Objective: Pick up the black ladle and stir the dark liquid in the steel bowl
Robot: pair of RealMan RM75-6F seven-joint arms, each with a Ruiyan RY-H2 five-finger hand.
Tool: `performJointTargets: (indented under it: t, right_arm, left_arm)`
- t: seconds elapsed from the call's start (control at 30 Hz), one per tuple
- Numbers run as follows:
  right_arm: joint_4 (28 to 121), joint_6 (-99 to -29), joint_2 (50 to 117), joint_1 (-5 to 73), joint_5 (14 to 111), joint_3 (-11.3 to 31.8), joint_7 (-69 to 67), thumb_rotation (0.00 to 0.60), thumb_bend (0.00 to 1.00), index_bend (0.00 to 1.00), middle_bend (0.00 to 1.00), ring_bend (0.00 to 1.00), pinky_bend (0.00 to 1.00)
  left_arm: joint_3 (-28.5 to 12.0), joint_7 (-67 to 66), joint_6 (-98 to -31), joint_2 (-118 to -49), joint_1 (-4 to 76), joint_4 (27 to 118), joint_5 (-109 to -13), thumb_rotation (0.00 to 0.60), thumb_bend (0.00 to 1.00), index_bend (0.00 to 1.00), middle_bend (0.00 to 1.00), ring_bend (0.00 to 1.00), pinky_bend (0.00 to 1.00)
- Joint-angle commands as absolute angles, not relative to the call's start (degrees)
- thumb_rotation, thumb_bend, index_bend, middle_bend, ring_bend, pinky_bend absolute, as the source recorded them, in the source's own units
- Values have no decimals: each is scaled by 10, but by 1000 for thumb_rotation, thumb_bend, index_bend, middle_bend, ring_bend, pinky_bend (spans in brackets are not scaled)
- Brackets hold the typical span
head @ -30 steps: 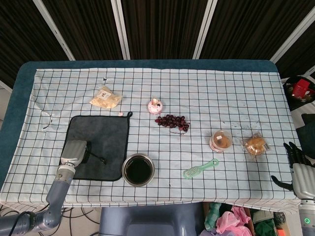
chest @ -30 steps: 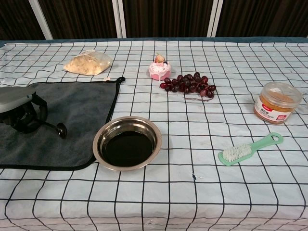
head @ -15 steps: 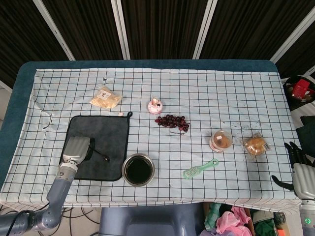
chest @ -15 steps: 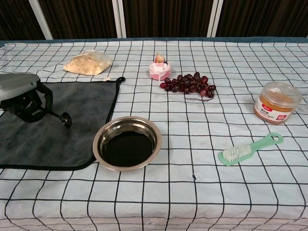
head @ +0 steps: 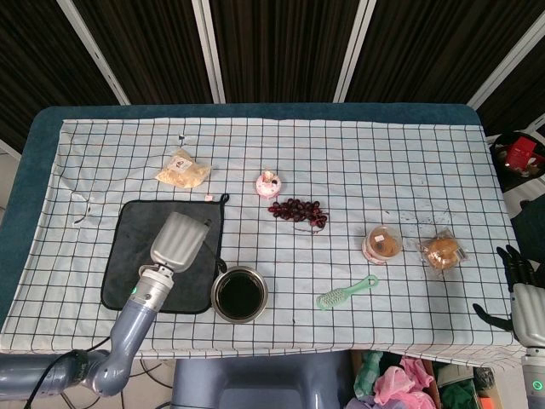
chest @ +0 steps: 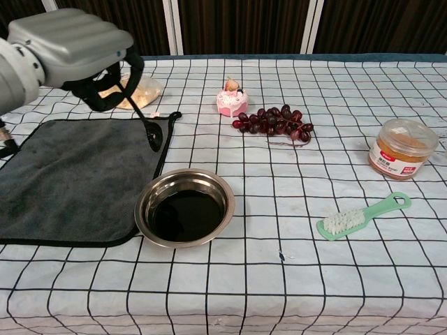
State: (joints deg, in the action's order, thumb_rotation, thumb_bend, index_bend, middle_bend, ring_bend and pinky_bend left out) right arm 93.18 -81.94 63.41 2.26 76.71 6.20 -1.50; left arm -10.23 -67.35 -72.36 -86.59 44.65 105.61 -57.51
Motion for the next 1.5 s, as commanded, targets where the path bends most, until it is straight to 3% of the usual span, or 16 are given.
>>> performJointTargets:
  t: [0.03,0.63,1.27,1.5]
  right_arm:
    - [933,-822,632,21,769,62,-18,600,114,28,8,61,217]
    - [935,-832,623,13,773,63,-36,600,113,28,8,61,217]
    - [935,-833,622,12,774,63,-40,600,113,28,8,61,217]
    - [934,-828,624,13,775,61,-41,600,114,28,8,61,217]
  left_arm:
    - [-100,-838,-748,-926,522,1061,-574,600,489,655,885,829,817]
    - [-56,-909,-732,-1018,563,970,-567,600,492,667,889,834,822]
    - [-17,-925,-715,-1010,569,932,-570,600,499,670,888,833,823]
    - [1,-927,-704,-1013,582,902,-622,600,500,671,888,833,825]
